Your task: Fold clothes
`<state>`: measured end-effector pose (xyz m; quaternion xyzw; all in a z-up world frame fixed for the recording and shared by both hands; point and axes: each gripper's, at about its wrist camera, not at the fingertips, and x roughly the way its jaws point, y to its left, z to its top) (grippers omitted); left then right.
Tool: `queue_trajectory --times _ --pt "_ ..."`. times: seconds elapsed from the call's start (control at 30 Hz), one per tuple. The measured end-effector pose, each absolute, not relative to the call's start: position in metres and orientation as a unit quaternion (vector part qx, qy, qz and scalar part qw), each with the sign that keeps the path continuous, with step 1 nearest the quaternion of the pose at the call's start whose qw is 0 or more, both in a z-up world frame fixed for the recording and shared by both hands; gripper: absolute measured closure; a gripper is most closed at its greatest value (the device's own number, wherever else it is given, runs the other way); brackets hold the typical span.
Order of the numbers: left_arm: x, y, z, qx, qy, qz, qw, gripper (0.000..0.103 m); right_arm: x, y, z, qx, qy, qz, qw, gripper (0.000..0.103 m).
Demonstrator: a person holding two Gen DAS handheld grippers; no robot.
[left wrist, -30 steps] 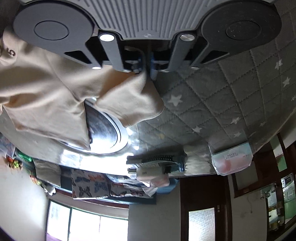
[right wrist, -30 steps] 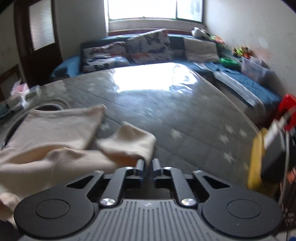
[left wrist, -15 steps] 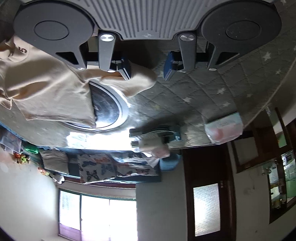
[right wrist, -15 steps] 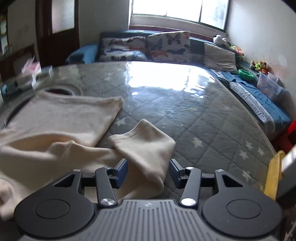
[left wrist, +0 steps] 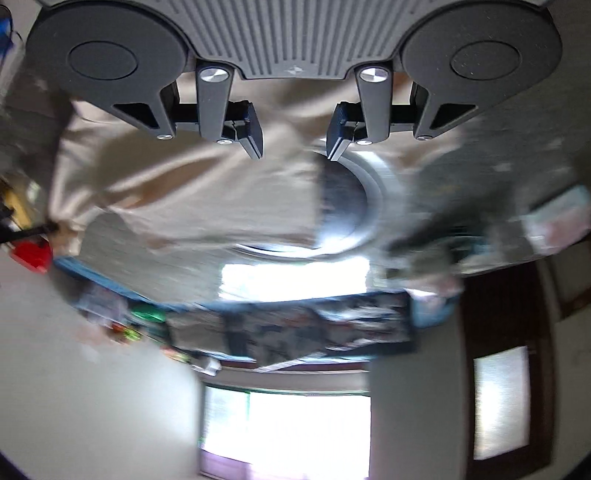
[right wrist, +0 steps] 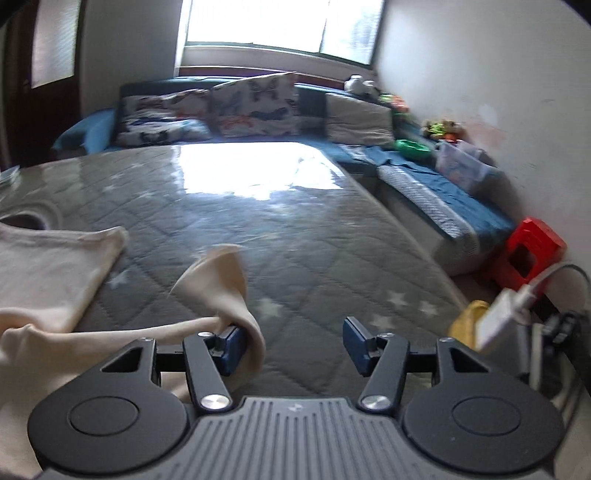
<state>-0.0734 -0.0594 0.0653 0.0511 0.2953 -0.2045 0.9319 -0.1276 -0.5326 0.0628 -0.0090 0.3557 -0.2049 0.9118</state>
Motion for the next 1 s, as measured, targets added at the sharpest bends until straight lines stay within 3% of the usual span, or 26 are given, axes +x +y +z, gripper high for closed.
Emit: queue_trajectory --times 0.33,0.47,0.77,1.0 --pt "-0.071 -0.137 0.031 0.090 0.336 -0.298 0.889 0.063 -0.135 -0.523 0.068 0.004 0.356 -0.163 0.920 0.044" --pt "-0.081 -0.144 0.022 0.097 0.344 -0.323 0.876 0.063 -0.123 -0.497 0.070 -0.005 0.359 -0.113 0.926 0.038" --pt "-0.102 -0.149 0.027 0.118 0.338 -0.378 0.854 0.063 -0.084 -0.450 0.067 0.002 0.378 -0.017 0.925 0.036" --pt "-0.085 -0.162 0.040 0.095 0.327 -0.391 0.855 0.061 -0.041 -0.440 0.060 0.016 0.406 0.024 0.913 0.053"
